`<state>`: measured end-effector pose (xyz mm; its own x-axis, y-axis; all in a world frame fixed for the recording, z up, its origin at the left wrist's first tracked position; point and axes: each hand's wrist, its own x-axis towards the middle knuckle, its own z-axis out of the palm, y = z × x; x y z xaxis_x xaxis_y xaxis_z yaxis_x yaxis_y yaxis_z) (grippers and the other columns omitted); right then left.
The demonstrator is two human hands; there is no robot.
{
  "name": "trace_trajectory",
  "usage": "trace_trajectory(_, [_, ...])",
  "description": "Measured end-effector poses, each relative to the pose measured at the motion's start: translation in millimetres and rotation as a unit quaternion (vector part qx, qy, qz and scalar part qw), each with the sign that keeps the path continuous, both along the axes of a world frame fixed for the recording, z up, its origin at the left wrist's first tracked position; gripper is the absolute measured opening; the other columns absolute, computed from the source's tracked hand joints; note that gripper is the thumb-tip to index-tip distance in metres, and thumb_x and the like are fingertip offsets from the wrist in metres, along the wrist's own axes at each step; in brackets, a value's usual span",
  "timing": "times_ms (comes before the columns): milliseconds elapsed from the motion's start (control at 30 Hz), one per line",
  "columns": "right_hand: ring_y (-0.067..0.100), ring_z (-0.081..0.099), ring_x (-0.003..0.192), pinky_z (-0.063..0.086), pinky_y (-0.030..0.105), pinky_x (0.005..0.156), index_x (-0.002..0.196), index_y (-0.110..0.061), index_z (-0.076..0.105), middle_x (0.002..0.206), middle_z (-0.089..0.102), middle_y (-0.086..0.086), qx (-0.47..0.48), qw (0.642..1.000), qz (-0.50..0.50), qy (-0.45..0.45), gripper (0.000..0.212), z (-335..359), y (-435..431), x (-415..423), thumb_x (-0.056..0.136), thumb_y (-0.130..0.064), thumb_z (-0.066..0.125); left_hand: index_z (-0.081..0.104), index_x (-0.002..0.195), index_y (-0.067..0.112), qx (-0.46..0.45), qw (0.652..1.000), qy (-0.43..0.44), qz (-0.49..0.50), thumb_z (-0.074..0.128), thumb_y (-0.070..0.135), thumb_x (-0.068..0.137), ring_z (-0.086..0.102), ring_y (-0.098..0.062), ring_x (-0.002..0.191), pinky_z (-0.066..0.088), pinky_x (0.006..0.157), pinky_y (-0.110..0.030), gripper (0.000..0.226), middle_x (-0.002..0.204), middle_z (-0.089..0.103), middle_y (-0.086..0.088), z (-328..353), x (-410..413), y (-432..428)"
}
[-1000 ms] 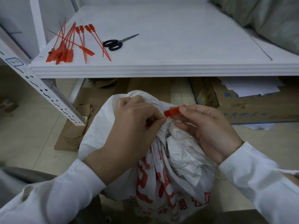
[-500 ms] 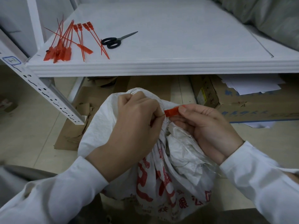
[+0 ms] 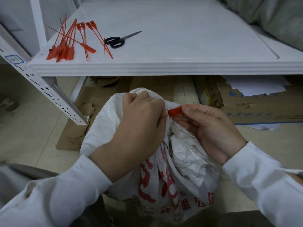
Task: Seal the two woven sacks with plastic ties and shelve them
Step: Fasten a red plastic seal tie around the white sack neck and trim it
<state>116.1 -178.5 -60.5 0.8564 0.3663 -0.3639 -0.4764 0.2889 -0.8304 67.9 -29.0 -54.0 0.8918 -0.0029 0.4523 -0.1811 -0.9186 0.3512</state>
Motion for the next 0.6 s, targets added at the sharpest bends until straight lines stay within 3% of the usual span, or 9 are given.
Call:
trace_trajectory(233, [0.018, 0.07, 0.074, 0.059, 0.025, 0.074, 0.09, 0.005, 0.07, 0.084, 0.073, 0.018, -0.013, 1.0, -0.001, -0.021, 0.027, -0.8, 1.1, -0.4, 0.073, -0.015, 0.065, 0.04, 0.061, 0.023, -0.009, 1.0, -0.002, 0.007, 0.06, 0.003, 0.074, 0.047, -0.018, 0.061, 0.026, 0.074, -0.032, 0.03, 0.057, 0.041, 0.007, 1.0, -0.6, -1.5])
trace_trajectory(333, [0.018, 0.069, 0.073, 0.058, 0.023, 0.07, 0.088, 0.003, 0.071, 0.082, 0.073, 0.017, -0.039, 0.998, -0.011, -0.048, 0.015, -0.6, 2.4, -1.0, 0.082, -0.009, 0.064, 0.045, 0.06, 0.018, -0.01, 1.0, -0.002, 0.006, 0.062, 0.002, 0.075, 0.047, -0.018, 0.062, 0.027, 0.074, -0.032, 0.027, 0.057, 0.044, 0.005, 0.0, -0.7, -0.5])
trace_trajectory(600, [0.019, 0.071, 0.075, 0.057, 0.021, 0.068, 0.084, -0.001, 0.073, 0.082, 0.074, 0.015, -0.072, 0.993, -0.016, -0.087, 0.011, 2.8, 4.0, -5.4, 0.085, -0.006, 0.063, 0.053, 0.063, 0.014, -0.025, 1.0, -0.002, 0.004, 0.063, 0.006, 0.077, 0.046, -0.015, 0.066, 0.026, 0.078, -0.029, 0.02, 0.061, 0.048, 0.005, -2.6, -2.9, -0.4])
